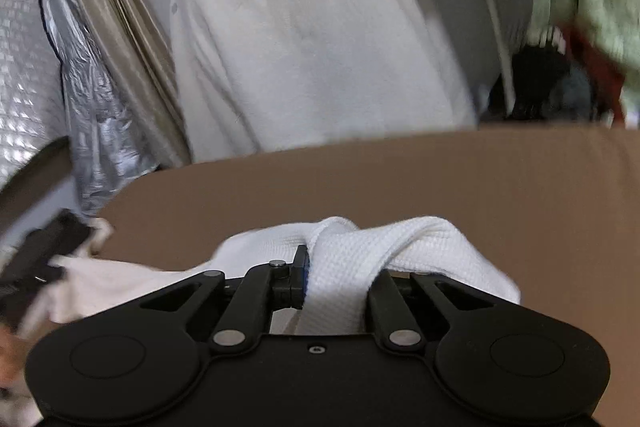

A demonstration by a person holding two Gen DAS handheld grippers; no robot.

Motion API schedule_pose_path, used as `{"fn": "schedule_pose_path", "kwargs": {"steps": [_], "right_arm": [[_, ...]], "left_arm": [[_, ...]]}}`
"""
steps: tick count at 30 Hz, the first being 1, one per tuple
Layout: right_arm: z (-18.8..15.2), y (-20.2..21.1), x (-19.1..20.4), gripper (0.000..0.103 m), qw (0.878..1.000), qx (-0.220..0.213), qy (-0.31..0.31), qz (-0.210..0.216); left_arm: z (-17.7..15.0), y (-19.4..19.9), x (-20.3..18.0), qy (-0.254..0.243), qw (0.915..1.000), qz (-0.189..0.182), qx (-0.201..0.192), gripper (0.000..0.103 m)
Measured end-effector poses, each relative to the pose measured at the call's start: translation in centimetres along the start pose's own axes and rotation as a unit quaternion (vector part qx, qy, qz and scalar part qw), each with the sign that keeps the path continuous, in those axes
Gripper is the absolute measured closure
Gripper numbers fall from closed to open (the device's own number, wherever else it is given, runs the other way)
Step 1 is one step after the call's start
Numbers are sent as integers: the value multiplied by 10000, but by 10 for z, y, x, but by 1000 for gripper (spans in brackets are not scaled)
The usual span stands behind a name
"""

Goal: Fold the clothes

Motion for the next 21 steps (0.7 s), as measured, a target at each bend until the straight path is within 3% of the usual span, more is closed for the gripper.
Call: {"fn": "schedule_pose_path", "kwargs": {"steps": [1,2,3,5,8,9,11,15,19,20,21], "right_arm": [[-5,2,-3,90,9998,199,-89,13],[-11,4,-5,82,9990,399,-177,21],[-18,3,-13,63,9975,643,-300,-67],[-35,-3,-30,42,9898,1172,-798,-124],[-57,-11,-59,41,9632,1687,-2087,162],[-62,-13,-69,39,9502,1793,-2533,283],[-67,-18,-76,35,9399,1863,-2832,404],[-81,-36,-70,33,9410,1921,-2777,208],[-74,-50,-62,32,9554,1525,-2518,242],[-70,-53,-63,32,9595,1371,-2452,226],[-66,-55,-63,41,9632,1216,-2386,211]], "left_arm": [[-1,-1,-2,-36,10000,-47,14,90],[-4,-4,-4,-118,9998,-65,113,76],[-9,-10,-5,-196,9994,-47,284,51],[-20,-22,-6,-324,9975,54,632,26],[-37,-42,-5,-579,9921,320,1063,19],[-43,-49,-5,-662,9897,367,1216,18],[-50,-62,-2,-732,9867,498,1363,18],[-52,-77,20,-235,9886,667,1330,18],[-46,-74,25,-4,9925,486,1124,19],[-46,-74,26,47,9927,457,1113,34],[-45,-73,27,98,9929,427,1102,75]]}}
Point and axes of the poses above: each gripper's, at about its wrist camera, not at the fingertips, and y roughly against the way its jaws point, x to its left, z to its top, the point moved 10 cm from there along -y, roughly the way its jaws point, and after that the axes turned 11 degrees about -z, right-handed, at the moved point
